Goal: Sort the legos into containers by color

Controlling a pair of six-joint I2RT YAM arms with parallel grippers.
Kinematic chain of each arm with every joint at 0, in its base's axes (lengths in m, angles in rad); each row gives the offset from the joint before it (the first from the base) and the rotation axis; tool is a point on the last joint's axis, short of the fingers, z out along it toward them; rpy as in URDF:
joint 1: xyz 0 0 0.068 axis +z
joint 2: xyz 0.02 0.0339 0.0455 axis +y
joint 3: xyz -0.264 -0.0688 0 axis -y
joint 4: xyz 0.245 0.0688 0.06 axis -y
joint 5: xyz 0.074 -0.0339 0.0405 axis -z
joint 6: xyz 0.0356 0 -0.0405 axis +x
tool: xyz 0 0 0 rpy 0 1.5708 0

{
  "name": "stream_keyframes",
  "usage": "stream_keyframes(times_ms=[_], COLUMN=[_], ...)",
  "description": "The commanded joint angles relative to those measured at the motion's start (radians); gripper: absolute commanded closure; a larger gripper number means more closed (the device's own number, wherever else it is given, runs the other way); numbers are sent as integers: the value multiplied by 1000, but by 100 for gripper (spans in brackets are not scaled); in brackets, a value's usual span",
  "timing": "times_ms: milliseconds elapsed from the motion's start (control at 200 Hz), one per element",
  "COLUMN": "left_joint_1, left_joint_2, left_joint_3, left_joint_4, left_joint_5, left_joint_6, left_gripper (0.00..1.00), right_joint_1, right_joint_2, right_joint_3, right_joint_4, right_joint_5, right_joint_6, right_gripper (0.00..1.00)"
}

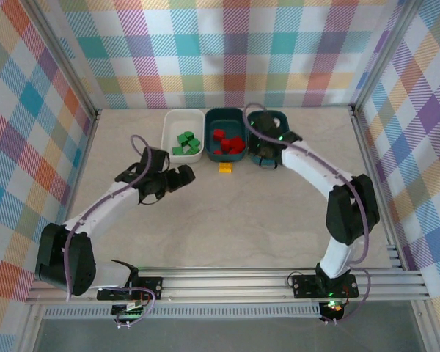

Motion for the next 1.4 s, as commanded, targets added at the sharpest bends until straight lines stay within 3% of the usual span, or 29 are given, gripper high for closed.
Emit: stream_keyframes(times_ms=[0, 150, 245, 325, 475, 585, 685, 800, 940, 1090, 1205, 1395], left_joint_1=[-91, -126, -126, -126, -123, -111, -85, -48, -15, -4, 3, 21], left_joint_2=[28, 23, -5, -29, -51, -71, -95, -132, -170, -202, -241, -262], left_joint_3=[-16, -14, 3, 13, 25, 11, -15, -52, -77, -107, -140, -156], left_joint_4=[62, 38, -10, -37, -68, -70, -68, -61, -68, -77, -68, -60], left_joint_5=[36, 15, -13, -42, -91, -141, -178, -205, -203, -189, -190, -174], left_joint_6=[-44, -41, -9, 11, 25, 13, -17, -55, -59, -48, -50, -39], left_gripper=[5, 1, 0, 0, 0, 0, 0, 0, 0, 0, 0, 0], right_joint_1=[-90, -134, -144, -145, -129, -53, 72, 195, 283, 305, 305, 298], right_joint_2=[160, 356, 396, 388, 214, 60, 12, 57, 199, 332, 389, 458], right_joint_3=[118, 356, 417, 444, 331, 156, 20, -61, 31, 170, 198, 252], right_joint_4=[-60, -191, -227, -239, -155, -42, 43, 122, 66, -51, -46, -37], right_joint_5=[-72, -98, -83, -62, 3, 39, 100, 160, 219, 237, 211, 205], right_joint_6=[-107, -148, -154, -169, -168, -145, -110, -30, 48, 132, 149, 124], right_gripper=[81, 78, 69, 45, 35, 30, 24, 15, 8, 4, 3, 16])
